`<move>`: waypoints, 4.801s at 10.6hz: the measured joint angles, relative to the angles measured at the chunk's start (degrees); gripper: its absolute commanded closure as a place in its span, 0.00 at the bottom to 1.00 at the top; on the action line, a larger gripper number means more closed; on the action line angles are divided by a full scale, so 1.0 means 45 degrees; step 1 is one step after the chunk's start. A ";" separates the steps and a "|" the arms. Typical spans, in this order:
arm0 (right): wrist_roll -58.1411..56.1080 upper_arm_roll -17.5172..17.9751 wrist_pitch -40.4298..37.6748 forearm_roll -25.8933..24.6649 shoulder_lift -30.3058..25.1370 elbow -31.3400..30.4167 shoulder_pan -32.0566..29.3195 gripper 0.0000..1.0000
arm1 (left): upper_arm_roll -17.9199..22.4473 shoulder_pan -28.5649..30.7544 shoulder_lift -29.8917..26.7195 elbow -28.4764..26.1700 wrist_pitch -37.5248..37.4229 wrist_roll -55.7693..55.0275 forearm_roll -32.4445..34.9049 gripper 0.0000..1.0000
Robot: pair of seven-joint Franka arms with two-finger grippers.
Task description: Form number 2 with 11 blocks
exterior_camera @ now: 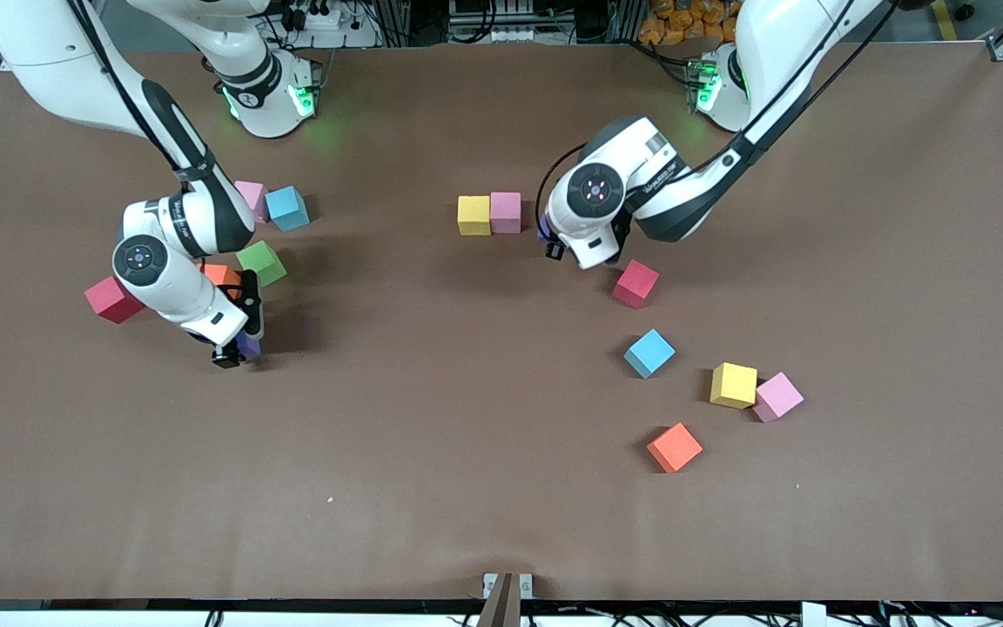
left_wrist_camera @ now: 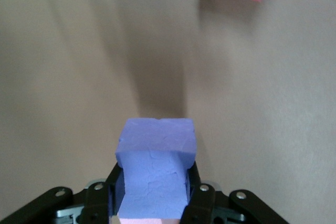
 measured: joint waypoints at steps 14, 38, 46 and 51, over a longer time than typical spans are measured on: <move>-0.0173 0.0391 -0.2646 0.2831 -0.0865 0.1523 0.1341 0.70 | -0.0343 0.0174 -0.1898 -0.4392 0.6537 -0.1765 -0.0428 0.76; 0.2041 0.0405 -0.3823 0.2850 -0.0884 0.2071 0.2199 0.69 | 0.1089 -0.2354 -0.1109 -0.4004 0.6829 -0.3820 0.0774 0.74; 0.2543 0.0422 -0.3824 0.2850 -0.0886 0.2178 0.2671 0.69 | 0.1384 -0.2581 -0.1007 -0.3911 0.6760 -0.3964 0.1033 0.00; 0.3693 0.0423 -0.4120 0.2850 -0.0913 0.2352 0.2949 0.69 | 0.1351 -0.2599 -0.1100 -0.3624 0.6499 -0.4609 0.1113 0.00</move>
